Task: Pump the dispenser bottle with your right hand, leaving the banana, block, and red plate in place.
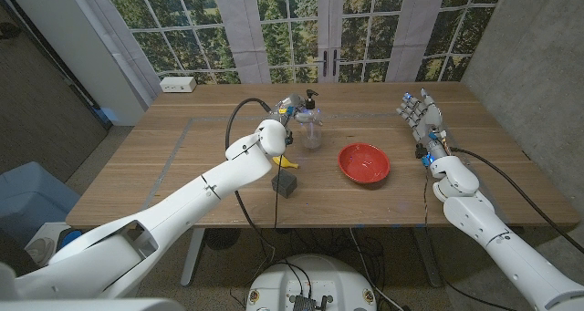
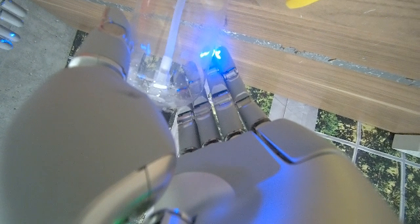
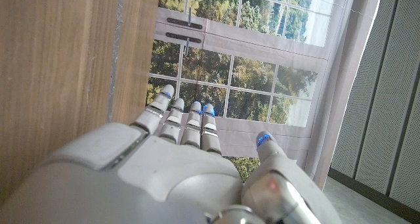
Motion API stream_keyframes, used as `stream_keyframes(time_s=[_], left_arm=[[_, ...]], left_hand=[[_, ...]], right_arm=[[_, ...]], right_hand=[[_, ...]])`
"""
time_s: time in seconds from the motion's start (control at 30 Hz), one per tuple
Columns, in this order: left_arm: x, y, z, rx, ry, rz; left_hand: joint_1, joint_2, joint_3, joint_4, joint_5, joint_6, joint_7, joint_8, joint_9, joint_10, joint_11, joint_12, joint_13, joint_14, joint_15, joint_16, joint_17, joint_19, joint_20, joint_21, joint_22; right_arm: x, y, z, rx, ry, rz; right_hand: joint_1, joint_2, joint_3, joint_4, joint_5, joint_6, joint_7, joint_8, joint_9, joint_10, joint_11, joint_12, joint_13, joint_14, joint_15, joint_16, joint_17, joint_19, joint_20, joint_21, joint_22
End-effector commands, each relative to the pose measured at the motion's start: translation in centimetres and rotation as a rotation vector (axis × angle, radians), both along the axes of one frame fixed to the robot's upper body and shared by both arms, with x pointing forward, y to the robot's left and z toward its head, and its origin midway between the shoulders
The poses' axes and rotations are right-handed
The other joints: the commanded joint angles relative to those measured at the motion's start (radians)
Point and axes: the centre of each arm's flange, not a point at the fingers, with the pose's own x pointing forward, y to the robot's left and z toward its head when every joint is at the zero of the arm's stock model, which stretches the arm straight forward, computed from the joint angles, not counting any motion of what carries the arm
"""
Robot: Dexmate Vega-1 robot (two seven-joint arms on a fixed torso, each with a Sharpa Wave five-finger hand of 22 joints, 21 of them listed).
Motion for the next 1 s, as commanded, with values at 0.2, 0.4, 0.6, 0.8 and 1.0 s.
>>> stream_keyframes(time_s=[0.2,0.4,0.6,0.8,1.0], left_arm=[[0.8,0.1,0.4,0.054,0.118,-0.016],[1.0,0.0,0.7,0.089,0.168,-0.014],[1.0,0.0,0.8,0.099,0.19,-0.027],[1.0,0.0,1.1,0.12,0.214,-0.07],[0.7,0.0,1.4,0.116,0.205,-0.089]], left_hand=[[0.038,0.205,0.031,0.04,-0.003,-0.105,-0.05,-0.025,-0.02,-0.105,-0.045,-0.011,-0.04,-0.163,-0.095,-0.017,-0.05,-0.099,0.01,-0.047,0.004],[-0.021,0.197,0.016,0.049,-0.015,-0.194,-0.033,-0.027,-0.031,-0.205,-0.019,-0.011,-0.055,-0.239,-0.061,-0.01,-0.06,-0.143,0.036,-0.073,0.004],[-0.099,0.182,-0.013,0.056,-0.039,-0.318,-0.016,-0.026,-0.045,-0.336,0.02,-0.01,-0.073,-0.342,-0.02,-0.007,-0.071,-0.2,0.066,-0.11,0.005],[-0.192,0.153,-0.061,0.057,-0.075,-0.518,-0.004,-0.03,-0.068,-0.498,0.067,-0.005,-0.096,-0.475,0.023,-0.004,-0.089,-0.279,0.095,-0.17,0.005],[-0.293,0.117,-0.105,0.06,-0.094,-0.701,-0.012,-0.025,-0.096,-0.67,0.098,-0.003,-0.119,-0.623,0.072,-0.009,-0.109,-0.37,0.119,-0.249,0.005]], right_arm=[[0.0,0.1,0.2,0.002,-0.009,-0.009],[0.0,0.1,0.2,0.002,-0.012,-0.012],[0.2,0.1,0.2,0.003,-0.009,-0.011],[0.3,0.2,0.3,0.006,-0.009,-0.011],[0.4,0.2,0.3,0.005,-0.014,-0.009]], right_hand=[[0.0,0.023,0.001,-0.006,-0.001,0.009,0.002,-0.004,0.005,0.005,0.003,0.006,0.004,0.002,0.005,0.005,0.005,0.002,0.005,-0.003,0.003],[0.0,0.024,0.001,-0.006,-0.001,0.009,0.002,-0.005,0.005,0.005,0.003,0.006,0.004,0.002,0.003,0.006,0.006,0.0,0.006,-0.004,0.003],[-0.001,0.024,0.001,-0.007,-0.001,0.008,0.001,-0.006,0.005,0.005,0.004,0.006,0.004,0.002,0.007,0.007,0.007,0.003,0.006,-0.003,0.003],[-0.001,0.024,0.001,-0.008,-0.001,0.007,0.001,-0.007,0.005,0.004,0.003,0.005,0.004,0.003,0.007,0.008,0.009,0.002,0.007,-0.003,0.003],[-0.002,0.024,0.001,-0.009,-0.001,0.007,0.0,-0.007,0.005,0.005,0.005,0.006,0.004,0.003,0.008,0.008,0.01,0.001,0.008,-0.003,0.003]])
